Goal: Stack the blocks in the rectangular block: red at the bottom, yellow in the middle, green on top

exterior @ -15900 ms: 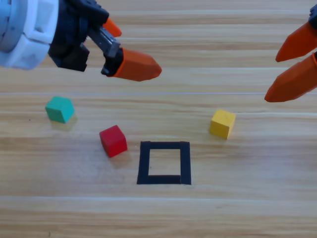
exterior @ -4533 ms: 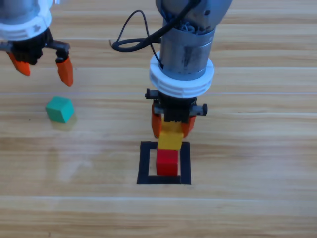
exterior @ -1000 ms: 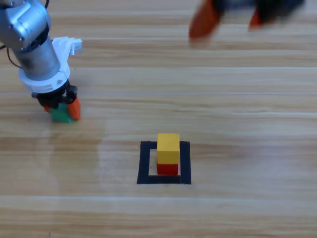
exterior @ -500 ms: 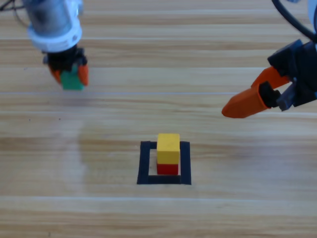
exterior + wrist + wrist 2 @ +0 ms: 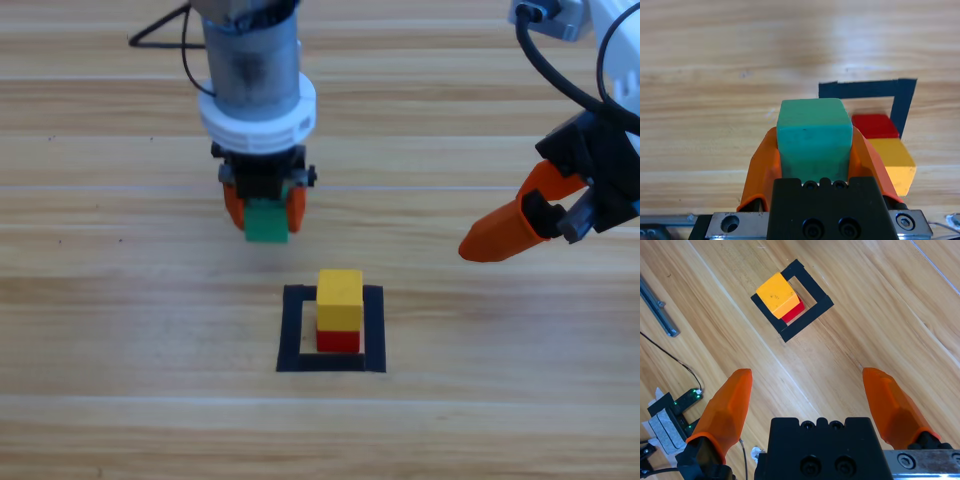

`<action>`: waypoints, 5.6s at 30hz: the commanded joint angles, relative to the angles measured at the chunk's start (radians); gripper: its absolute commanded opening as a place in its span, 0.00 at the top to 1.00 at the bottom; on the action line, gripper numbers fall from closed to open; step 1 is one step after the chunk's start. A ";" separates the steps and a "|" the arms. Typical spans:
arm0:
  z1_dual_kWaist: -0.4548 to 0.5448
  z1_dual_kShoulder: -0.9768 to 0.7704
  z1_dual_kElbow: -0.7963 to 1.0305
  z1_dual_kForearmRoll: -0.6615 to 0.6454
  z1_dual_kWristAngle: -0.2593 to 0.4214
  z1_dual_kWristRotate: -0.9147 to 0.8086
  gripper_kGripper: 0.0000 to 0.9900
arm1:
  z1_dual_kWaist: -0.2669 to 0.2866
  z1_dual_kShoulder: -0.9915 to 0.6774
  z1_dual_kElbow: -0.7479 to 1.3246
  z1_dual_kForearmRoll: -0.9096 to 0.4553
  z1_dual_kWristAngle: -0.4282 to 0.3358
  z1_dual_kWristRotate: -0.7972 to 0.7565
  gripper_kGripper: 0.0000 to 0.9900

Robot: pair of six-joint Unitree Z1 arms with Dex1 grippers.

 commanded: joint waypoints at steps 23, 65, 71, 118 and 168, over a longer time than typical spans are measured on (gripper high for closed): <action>-0.140 -0.110 0.045 0.006 0.049 -0.113 1.00 | -0.026 0.034 -0.019 0.056 -0.026 -0.030 0.01; -0.214 0.016 -0.030 0.006 0.073 -0.197 1.00 | -0.028 0.058 -0.037 0.074 -0.031 -0.031 0.01; -0.217 0.016 -0.025 0.006 0.070 -0.210 1.00 | -0.026 0.060 -0.039 0.074 -0.031 -0.031 0.01; -0.236 0.051 -0.018 0.003 0.064 -0.254 1.00 | -0.028 0.091 -0.049 0.077 -0.040 -0.036 0.01; -0.260 0.048 -0.012 0.000 0.061 -0.288 1.00 | -0.028 0.011 -0.029 0.080 0.004 -0.056 0.01</action>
